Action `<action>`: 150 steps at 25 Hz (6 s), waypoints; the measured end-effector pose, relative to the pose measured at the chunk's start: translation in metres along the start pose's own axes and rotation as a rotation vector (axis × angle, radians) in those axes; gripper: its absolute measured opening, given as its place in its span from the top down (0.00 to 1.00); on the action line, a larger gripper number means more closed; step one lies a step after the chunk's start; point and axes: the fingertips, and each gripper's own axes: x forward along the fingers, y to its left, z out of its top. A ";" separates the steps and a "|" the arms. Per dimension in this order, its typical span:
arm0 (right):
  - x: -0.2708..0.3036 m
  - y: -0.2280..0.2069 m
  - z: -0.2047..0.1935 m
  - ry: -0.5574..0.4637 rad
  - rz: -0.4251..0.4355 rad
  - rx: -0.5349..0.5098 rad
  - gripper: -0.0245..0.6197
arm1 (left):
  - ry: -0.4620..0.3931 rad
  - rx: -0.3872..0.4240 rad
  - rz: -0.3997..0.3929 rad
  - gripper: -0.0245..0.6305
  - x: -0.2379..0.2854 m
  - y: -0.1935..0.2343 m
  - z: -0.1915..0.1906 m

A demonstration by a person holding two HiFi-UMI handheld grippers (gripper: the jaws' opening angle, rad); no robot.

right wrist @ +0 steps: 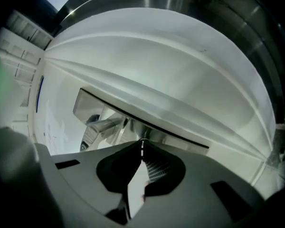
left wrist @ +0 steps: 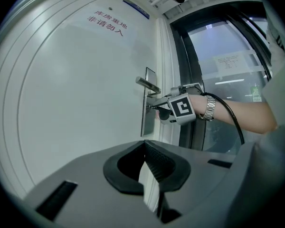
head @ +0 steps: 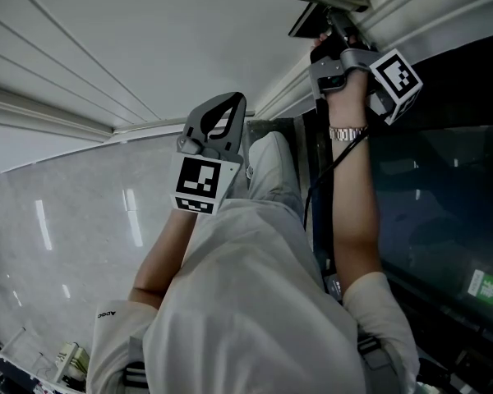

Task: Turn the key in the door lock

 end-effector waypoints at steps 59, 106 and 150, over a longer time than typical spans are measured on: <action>0.002 -0.002 -0.041 0.285 -0.367 -2.347 0.69 | 0.010 0.003 0.003 0.95 -0.002 0.011 -0.003; 0.005 0.011 -0.015 0.065 -0.347 -1.420 0.95 | 0.037 0.009 -0.017 0.95 0.007 -0.003 -0.013; 0.001 0.000 -0.005 0.056 -0.036 0.001 0.92 | 0.039 -0.008 0.009 0.95 -0.003 0.008 -0.018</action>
